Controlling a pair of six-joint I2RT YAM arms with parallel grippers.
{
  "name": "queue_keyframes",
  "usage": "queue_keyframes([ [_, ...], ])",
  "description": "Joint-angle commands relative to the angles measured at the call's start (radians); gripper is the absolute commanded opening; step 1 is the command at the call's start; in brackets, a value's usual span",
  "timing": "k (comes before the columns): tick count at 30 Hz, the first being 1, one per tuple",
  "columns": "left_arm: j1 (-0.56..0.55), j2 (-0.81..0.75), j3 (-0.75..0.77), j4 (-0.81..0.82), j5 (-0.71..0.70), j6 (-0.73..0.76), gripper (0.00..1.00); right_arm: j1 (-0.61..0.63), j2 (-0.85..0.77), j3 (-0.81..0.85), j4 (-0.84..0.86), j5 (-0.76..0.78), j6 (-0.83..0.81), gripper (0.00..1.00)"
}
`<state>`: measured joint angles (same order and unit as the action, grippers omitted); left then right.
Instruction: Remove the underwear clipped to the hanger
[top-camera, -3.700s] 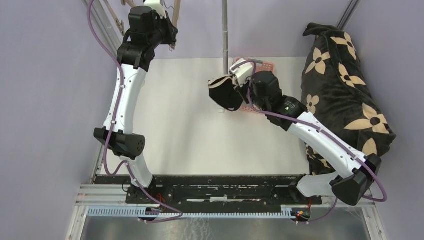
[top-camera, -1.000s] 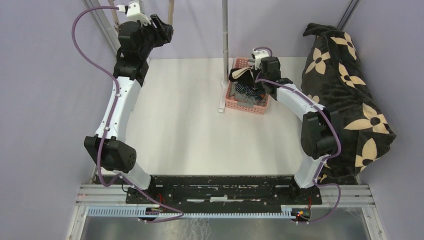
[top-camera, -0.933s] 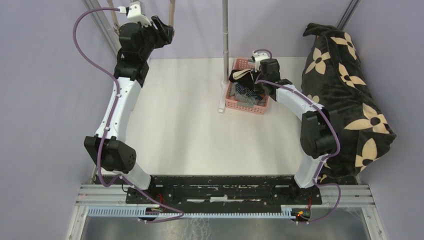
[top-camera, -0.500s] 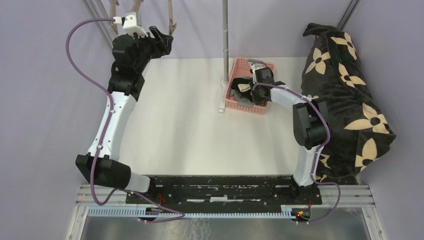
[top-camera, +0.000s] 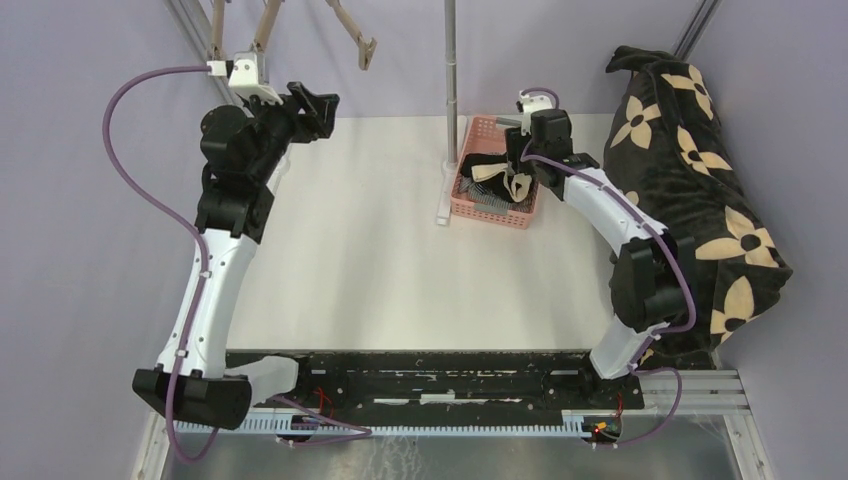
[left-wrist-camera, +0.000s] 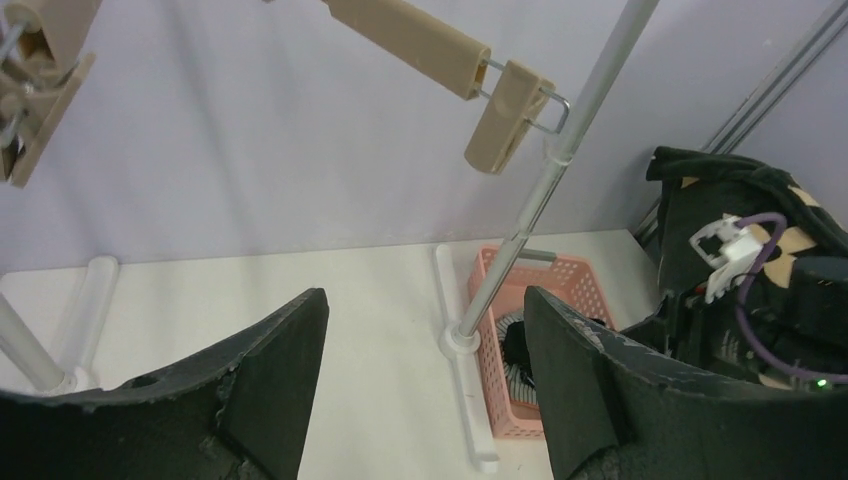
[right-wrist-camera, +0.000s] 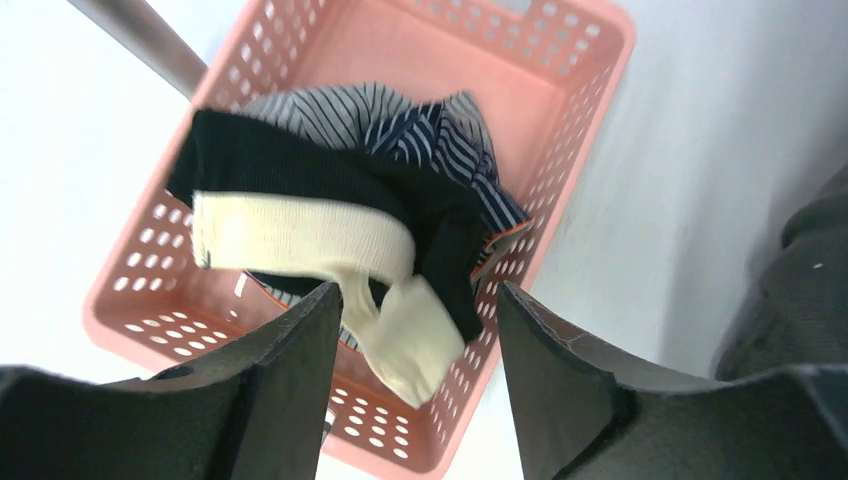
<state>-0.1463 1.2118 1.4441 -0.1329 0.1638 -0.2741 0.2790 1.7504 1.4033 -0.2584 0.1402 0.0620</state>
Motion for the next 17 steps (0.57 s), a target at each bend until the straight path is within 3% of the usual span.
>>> queue_keyframes([
  [1, -0.002, -0.091, -0.094, 0.012, -0.014, 0.088, 0.78, -0.004, -0.079, 0.025, 0.031, 0.020, -0.013, 0.66],
  [4, -0.001, -0.165, -0.201, 0.027, -0.064, 0.119, 0.79, -0.004, -0.132, 0.004, 0.012, 0.024, -0.013, 0.63],
  [11, -0.002, -0.287, -0.369, -0.025, -0.201, 0.181, 0.80, -0.004, -0.378, -0.197, 0.158, 0.119, -0.035, 0.70],
  [14, -0.002, -0.305, -0.422, -0.041, -0.213, 0.168, 0.80, -0.004, -0.427, -0.201, 0.143, 0.149, -0.058, 0.64],
  [17, -0.001, -0.328, -0.486, -0.020, -0.219, 0.134, 0.80, -0.004, -0.453, -0.209, 0.141, 0.168, -0.073, 0.71],
])
